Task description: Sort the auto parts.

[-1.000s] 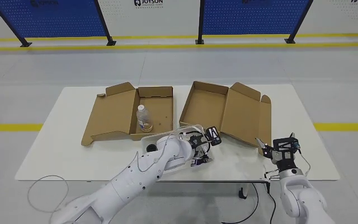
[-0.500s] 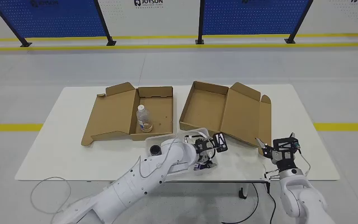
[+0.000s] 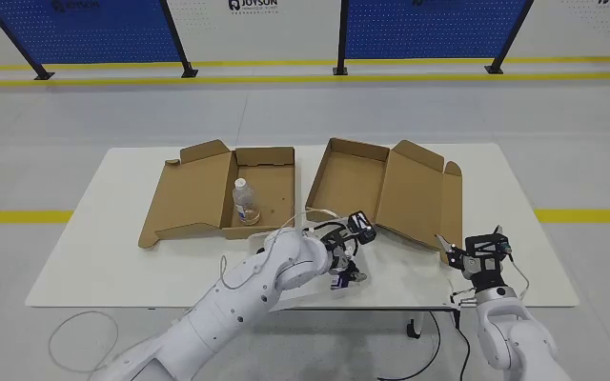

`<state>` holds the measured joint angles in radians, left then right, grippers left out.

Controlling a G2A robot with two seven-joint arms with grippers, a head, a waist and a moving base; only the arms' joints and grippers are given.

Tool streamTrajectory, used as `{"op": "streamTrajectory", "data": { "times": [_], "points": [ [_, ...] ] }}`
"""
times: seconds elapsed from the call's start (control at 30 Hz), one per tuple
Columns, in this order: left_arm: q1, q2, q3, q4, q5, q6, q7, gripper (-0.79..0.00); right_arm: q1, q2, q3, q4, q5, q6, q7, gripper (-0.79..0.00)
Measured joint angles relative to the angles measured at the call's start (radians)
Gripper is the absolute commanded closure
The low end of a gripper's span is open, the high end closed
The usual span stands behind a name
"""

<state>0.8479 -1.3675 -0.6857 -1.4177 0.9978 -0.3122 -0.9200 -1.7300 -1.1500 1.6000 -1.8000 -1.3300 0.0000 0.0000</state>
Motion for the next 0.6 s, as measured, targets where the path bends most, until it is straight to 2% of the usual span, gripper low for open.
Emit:
{"op": "streamTrajectory", "data": {
  "times": [0.17, 0.27, 0.6],
  "points": [
    [-0.024, -0.006, -0.017, -0.008, -0.066, 0.057, -0.131, -0.785, 0.000, 0.000, 0.000, 0.000, 0.000, 0.000, 0.000, -0.785],
    [-0.036, -0.008, -0.025, -0.013, -0.074, 0.078, -0.166, -0.785, 0.000, 0.000, 0.000, 0.000, 0.000, 0.000, 0.000, -0.785],
    [-0.036, -0.007, -0.030, -0.019, -0.083, 0.066, -0.167, -0.785, 0.000, 0.000, 0.000, 0.000, 0.000, 0.000, 0.000, -0.785]
  ]
}}
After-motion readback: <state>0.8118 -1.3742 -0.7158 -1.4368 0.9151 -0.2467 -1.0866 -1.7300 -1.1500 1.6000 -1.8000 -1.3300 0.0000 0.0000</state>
